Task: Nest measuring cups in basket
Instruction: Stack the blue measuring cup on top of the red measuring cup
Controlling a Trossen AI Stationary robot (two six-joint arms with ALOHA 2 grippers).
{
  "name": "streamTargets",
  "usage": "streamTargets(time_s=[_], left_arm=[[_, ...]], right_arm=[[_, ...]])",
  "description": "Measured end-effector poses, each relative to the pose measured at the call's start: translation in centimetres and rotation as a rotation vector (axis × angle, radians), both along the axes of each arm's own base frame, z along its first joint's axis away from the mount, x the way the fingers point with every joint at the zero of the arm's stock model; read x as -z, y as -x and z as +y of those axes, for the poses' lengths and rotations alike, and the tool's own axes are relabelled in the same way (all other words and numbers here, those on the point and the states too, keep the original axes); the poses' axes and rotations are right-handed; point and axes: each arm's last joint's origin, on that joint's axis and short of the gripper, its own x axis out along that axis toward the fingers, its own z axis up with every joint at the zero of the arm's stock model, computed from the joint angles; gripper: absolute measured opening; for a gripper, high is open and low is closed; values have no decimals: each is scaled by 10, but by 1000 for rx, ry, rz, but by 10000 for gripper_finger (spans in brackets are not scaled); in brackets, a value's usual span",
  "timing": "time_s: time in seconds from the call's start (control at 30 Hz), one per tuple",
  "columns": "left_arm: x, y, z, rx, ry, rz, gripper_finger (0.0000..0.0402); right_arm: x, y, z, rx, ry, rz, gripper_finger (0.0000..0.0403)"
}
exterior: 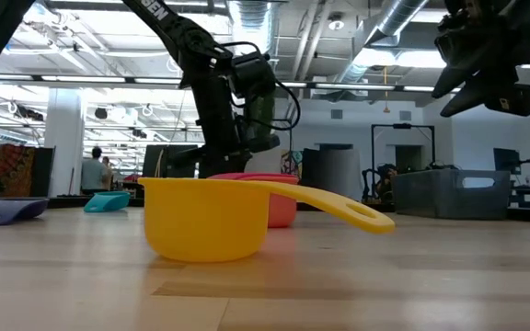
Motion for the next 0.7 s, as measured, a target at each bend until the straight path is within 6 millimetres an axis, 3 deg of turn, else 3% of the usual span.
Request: streamTargets(time_s=[0.33, 0.7], left_arm=[[-4, -1, 2, 43, -8, 18, 2], [-49, -14, 6, 206, -88, 67, 0]], right_arm=[[0, 0, 0, 1, -1, -1, 145], [0, 0, 0, 3, -4, -3, 134]])
